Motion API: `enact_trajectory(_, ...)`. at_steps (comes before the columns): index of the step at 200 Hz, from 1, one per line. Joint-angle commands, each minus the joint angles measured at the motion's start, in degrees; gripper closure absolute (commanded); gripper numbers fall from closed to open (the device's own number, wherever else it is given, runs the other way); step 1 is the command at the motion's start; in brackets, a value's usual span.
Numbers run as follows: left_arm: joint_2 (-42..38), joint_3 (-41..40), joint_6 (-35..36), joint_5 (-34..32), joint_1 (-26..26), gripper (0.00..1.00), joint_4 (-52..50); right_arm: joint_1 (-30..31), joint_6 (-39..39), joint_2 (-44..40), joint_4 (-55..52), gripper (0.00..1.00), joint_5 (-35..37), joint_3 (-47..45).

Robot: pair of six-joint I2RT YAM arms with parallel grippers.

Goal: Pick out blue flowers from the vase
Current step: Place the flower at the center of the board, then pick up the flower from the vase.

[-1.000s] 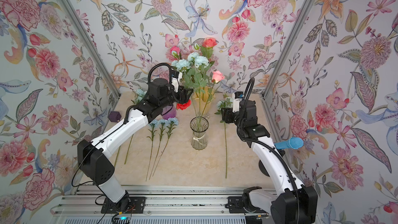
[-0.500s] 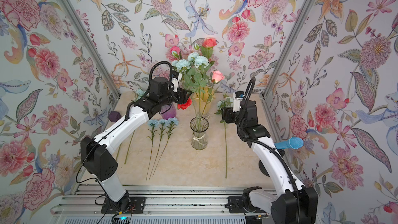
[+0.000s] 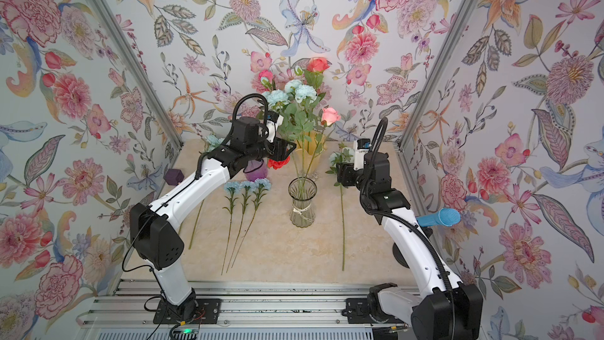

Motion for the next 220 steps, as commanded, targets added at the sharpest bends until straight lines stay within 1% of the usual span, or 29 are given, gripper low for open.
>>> enact_trajectory(1, 0.3, 1.4, 0.4, 2.2, 0.4, 0.47, -0.6, 0.0, 0.5, -0.9, 1.3, 0.31, 0.7, -0.7)
enact_trajectory(33, 0.3, 1.3, 0.3, 2.9, 0.4, 0.55, -0.2, -0.1, 0.4, -1.1, 1.3, 0.31, 0.8, -0.9)
enact_trajectory(59, 0.9, 1.4, 0.4, 3.2, 0.4, 0.57, 0.1, -0.1, 0.5, -1.0, 1.5, 0.31, 0.7, -1.0)
enact_trajectory(94, 1.5, 1.7, 0.3, 3.6, 0.4, 0.63, 0.6, -0.1, 0.6, -1.1, 1.7, 0.31, 0.6, -1.1)
enact_trajectory(122, 1.5, 1.5, 0.1, 4.2, 0.4, 0.69, 1.2, -0.1, 0.6, -1.4, 1.8, 0.31, 0.7, -1.2)
enact_trajectory(152, 1.1, 1.1, 0.0, 4.6, 0.3, 0.79, 2.1, -0.2, 0.6, -1.7, 2.0, 0.31, 0.7, -1.4)
enact_trajectory(187, -0.9, -1.4, -0.9, 7.6, 0.3, 0.87, 7.0, -0.1, 0.6, -1.7, 2.2, 0.31, 0.6, -1.5)
enact_trajectory(220, -4.7, -4.7, -1.2, 6.4, 0.2, 0.93, 11.5, -0.1, 0.7, -1.7, 2.5, 0.31, 0.4, -1.5)
